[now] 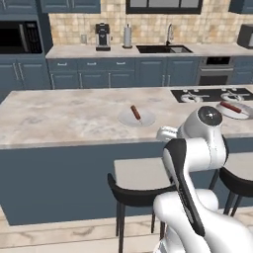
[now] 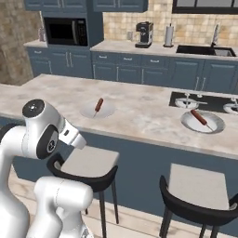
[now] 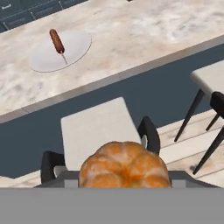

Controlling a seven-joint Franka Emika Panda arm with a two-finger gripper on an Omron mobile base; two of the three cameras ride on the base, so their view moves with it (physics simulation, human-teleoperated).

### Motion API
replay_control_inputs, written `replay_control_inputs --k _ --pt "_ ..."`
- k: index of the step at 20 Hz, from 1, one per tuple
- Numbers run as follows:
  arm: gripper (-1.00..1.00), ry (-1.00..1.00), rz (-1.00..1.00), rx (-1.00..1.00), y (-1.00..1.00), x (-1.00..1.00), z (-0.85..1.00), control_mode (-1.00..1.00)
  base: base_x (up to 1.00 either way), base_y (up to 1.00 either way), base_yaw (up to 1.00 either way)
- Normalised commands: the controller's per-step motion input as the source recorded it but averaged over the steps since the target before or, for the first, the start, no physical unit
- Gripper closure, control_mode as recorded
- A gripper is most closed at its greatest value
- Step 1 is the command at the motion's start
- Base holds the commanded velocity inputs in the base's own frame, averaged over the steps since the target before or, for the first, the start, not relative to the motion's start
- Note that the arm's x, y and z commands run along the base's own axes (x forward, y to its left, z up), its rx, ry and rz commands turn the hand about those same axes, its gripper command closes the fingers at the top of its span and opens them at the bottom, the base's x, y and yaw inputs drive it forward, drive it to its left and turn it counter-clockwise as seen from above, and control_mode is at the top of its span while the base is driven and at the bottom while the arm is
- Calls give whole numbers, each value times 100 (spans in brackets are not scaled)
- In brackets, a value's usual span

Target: Pick up each tangerine from the fridge and place one tangerine on each plate on the dining counter.

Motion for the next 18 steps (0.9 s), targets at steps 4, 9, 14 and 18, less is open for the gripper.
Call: replay_control_inputs --k 4,9,14,18 --pt "100 0 0 0 0 0 0 100 33 27 -23" --pt "100 -8 -3 0 15 14 3 -100 11 9 -8" --pt "100 -18 2 0 12 52 2 -100 0 0 0" --pt "100 -15 14 9 -8 62 30 -100 0 0 0"
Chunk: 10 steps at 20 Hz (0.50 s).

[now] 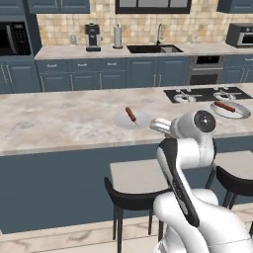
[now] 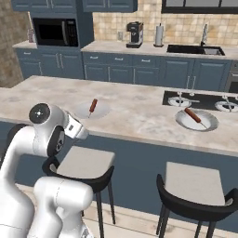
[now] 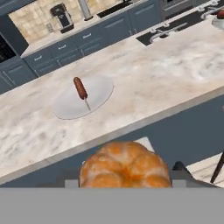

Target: Pick up each tangerine from the fridge and place one tangerine on each plate on the dining counter.

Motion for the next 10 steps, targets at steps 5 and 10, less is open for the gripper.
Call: replay_control_inputs --k 5,10 --pt "100 -3 15 9 -4 95 28 -100 0 0 0" --pt "100 2 4 2 0 99 28 -100 0 0 0"
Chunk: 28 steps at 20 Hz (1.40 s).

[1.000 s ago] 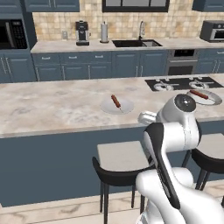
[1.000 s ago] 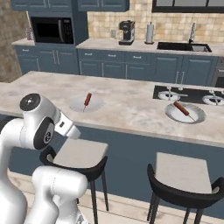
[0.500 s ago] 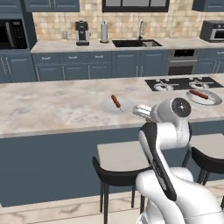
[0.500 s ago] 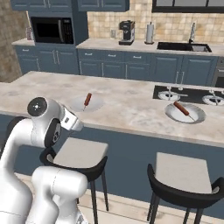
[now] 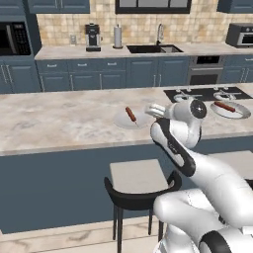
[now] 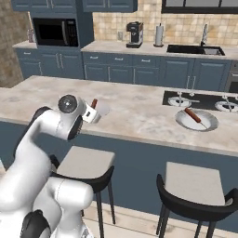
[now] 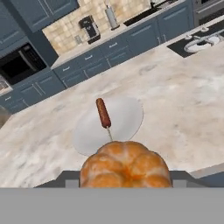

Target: Pick up each tangerine from the fridge and place one tangerine on each plate on the dining counter.

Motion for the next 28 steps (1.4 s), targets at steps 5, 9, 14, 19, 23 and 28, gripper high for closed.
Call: replay_control_inputs --k 5,9,14,19,23,28 --pt "100 18 1 0 0 83 16 -100 0 0 0" --pt "100 17 9 0 0 39 -15 -100 0 0 0" --pt "100 1 12 2 0 29 -54 -100 0 0 0" --pt "100 0 9 0 0 49 -48 -100 0 0 0" --pt "100 6 7 0 0 63 -25 -100 0 0 0" --pt "100 9 7 0 0 59 -14 -100 0 0 0"
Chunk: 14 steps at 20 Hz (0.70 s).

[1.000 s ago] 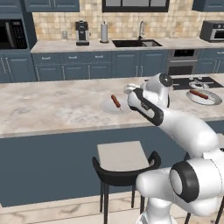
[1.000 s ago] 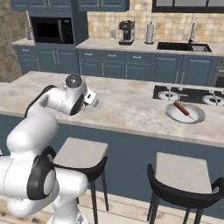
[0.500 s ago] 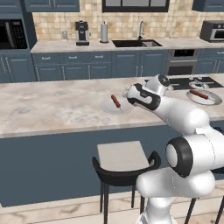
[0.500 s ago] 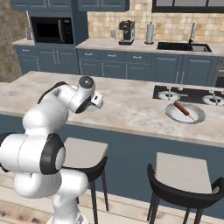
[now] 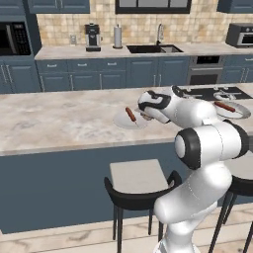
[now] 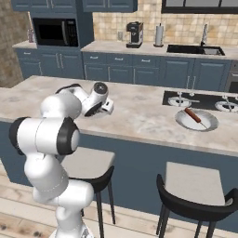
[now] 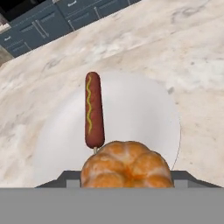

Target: Pick up each tangerine from the fridge and place one tangerine on each plate on the dining counter.

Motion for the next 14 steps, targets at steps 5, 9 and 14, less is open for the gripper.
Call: replay_control_inputs --k 5,9,14 --pt "100 5 5 0 0 40 -15 -100 0 0 0" --pt "100 4 4 0 0 22 -22 -100 0 0 0" --pt "100 4 3 0 0 8 -30 -100 0 0 0"
